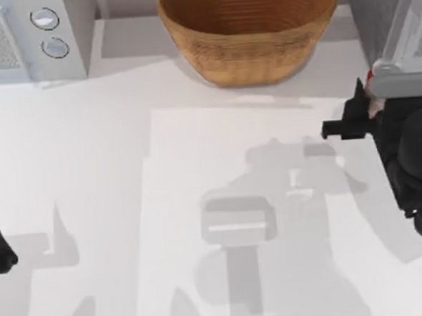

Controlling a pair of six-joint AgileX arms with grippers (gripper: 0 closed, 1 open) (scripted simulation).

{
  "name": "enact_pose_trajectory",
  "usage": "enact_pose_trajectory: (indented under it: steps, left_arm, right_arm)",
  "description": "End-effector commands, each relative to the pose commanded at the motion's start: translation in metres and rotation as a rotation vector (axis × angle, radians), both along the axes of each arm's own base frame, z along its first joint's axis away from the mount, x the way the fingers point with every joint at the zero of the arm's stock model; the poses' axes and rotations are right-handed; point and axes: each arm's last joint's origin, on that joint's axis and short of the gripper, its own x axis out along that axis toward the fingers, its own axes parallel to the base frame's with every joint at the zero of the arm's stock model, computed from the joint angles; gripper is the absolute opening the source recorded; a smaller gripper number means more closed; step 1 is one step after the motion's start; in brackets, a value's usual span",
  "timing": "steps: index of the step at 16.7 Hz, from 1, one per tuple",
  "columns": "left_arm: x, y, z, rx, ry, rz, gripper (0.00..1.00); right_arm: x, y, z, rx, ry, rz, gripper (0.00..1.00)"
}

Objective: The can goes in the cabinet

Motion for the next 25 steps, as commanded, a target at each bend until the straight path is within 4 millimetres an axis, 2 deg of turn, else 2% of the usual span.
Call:
enact_pose_trajectory:
  steps: [14,21,25]
  left_arm:
    - [0.000,0.000,0.000,0.000,0.000,0.000,1.00]
    - [0.000,0.000,0.000,0.000,0.000,0.000,1.00]
    - [0.000,0.000,0.000,0.000,0.000,0.000,1.00]
  right_arm:
    - [-0.012,-0.004,0.073,-0.004,0.004,-0.001,0.00]
    - [-0.013,-0.005,0.076,-0.001,0.005,0.000,0.00]
    - [-0.022,-0.019,0.089,0.000,-0.007,-0.020,0.00]
